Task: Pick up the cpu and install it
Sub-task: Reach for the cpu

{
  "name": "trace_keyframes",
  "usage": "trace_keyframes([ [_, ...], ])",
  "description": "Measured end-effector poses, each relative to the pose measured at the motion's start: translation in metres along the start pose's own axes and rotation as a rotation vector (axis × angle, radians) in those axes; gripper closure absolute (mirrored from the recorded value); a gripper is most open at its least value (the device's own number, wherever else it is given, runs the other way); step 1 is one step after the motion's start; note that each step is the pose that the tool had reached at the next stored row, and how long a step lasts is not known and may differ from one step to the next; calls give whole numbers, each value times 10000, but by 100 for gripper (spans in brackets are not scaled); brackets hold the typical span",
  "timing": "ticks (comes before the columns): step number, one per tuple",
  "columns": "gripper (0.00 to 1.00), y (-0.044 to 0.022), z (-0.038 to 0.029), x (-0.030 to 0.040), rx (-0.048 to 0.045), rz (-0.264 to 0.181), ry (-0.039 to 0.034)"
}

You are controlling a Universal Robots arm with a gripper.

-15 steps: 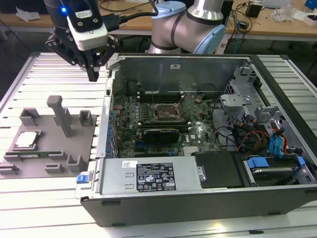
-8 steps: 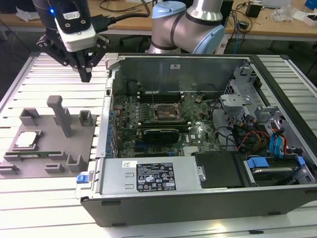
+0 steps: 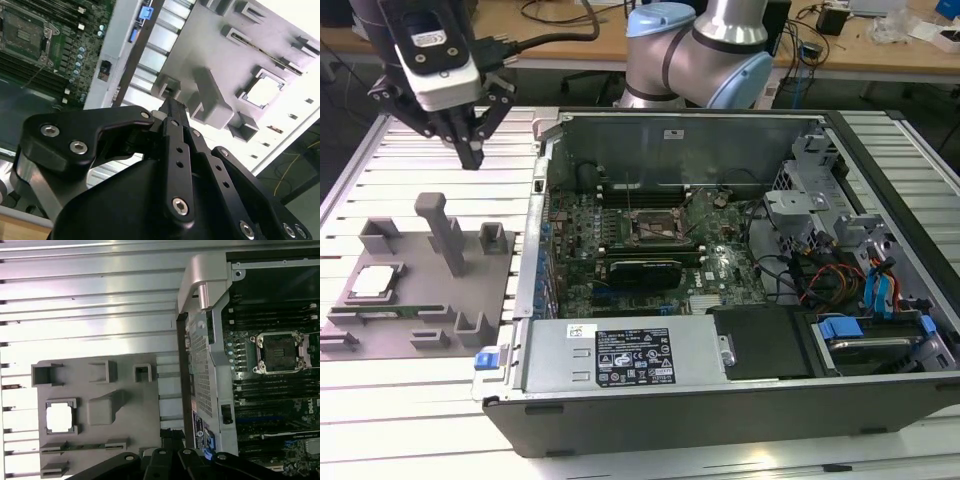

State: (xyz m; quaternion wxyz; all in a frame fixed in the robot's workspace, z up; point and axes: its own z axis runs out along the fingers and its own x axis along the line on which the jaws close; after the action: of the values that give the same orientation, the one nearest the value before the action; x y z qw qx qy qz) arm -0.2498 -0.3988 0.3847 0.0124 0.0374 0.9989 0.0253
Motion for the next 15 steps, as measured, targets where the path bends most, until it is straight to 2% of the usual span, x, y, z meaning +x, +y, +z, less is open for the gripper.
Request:
trace_keyframes([
  [6, 89, -11, 25, 133, 0, 0, 0],
  [15, 89, -23, 78, 259, -1, 1, 0],
])
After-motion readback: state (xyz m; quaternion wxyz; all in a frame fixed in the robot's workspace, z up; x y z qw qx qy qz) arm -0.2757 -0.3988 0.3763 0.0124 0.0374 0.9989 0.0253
